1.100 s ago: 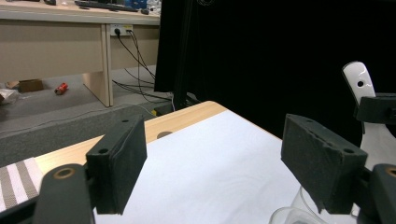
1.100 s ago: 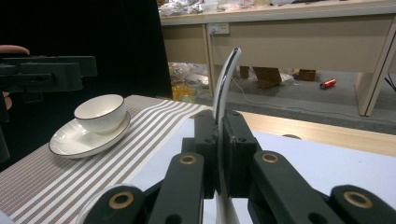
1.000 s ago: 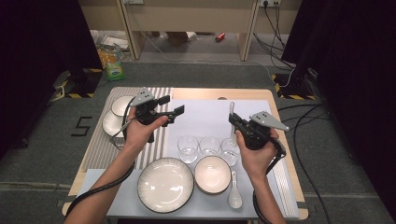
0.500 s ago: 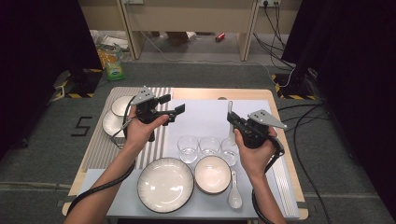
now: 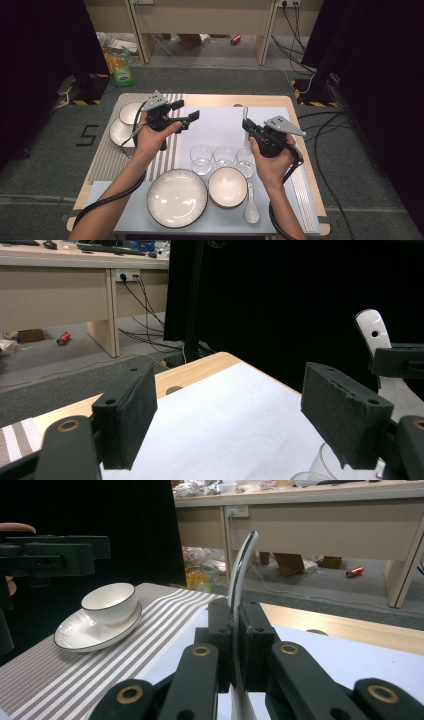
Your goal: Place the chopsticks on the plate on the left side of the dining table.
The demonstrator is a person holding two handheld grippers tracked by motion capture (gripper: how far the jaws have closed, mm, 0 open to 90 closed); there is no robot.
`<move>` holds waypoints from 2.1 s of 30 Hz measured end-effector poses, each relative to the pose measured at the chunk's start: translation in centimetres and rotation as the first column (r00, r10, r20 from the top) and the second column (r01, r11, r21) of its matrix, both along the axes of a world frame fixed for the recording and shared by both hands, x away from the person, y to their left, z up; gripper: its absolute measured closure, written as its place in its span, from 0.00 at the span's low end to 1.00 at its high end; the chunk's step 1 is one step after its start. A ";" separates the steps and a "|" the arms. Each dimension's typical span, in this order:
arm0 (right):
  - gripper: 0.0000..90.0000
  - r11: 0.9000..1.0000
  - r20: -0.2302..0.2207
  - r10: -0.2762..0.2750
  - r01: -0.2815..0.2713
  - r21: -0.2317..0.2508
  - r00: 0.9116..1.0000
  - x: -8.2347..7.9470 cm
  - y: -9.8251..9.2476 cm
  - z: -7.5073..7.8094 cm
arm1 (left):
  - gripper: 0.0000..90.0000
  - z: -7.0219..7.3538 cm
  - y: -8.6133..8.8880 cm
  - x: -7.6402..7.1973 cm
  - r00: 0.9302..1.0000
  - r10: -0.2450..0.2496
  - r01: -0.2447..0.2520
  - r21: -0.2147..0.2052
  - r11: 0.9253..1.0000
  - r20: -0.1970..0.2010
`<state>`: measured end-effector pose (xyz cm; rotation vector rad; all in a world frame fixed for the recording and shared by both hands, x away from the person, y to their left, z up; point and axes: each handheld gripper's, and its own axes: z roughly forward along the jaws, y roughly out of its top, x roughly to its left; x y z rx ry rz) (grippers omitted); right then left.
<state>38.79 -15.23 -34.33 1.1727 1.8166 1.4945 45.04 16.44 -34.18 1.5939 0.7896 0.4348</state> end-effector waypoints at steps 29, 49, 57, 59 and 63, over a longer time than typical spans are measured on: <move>0.95 1.000 0.009 0.012 -0.012 -0.004 1.000 0.5 0.6 0.1 | 0.24 0.2 -0.5 0.2 1.000 -0.012 0.012 0.001 1.000 0.000; 0.95 1.000 0.012 0.015 -0.015 -0.007 1.000 0.7 0.8 0.3 | 0.24 0.2 -1.0 0.3 1.000 -0.016 0.016 0.000 1.000 -0.001; 0.95 1.000 0.002 0.016 -0.016 0.003 1.000 0.8 1.0 0.2 | 0.24 0.2 -1.1 0.4 1.000 -0.020 0.020 0.005 1.000 -0.002; 0.95 1.000 0.003 0.016 -0.016 -0.001 1.000 0.8 1.0 0.2 | 0.24 0.3 -1.2 0.4 1.000 -0.020 0.020 0.007 1.000 -0.001; 0.95 1.000 0.004 0.017 -0.017 0.002 1.000 0.8 1.0 0.2 | 0.24 0.3 -1.3 0.4 1.000 -0.023 0.023 0.008 1.000 0.000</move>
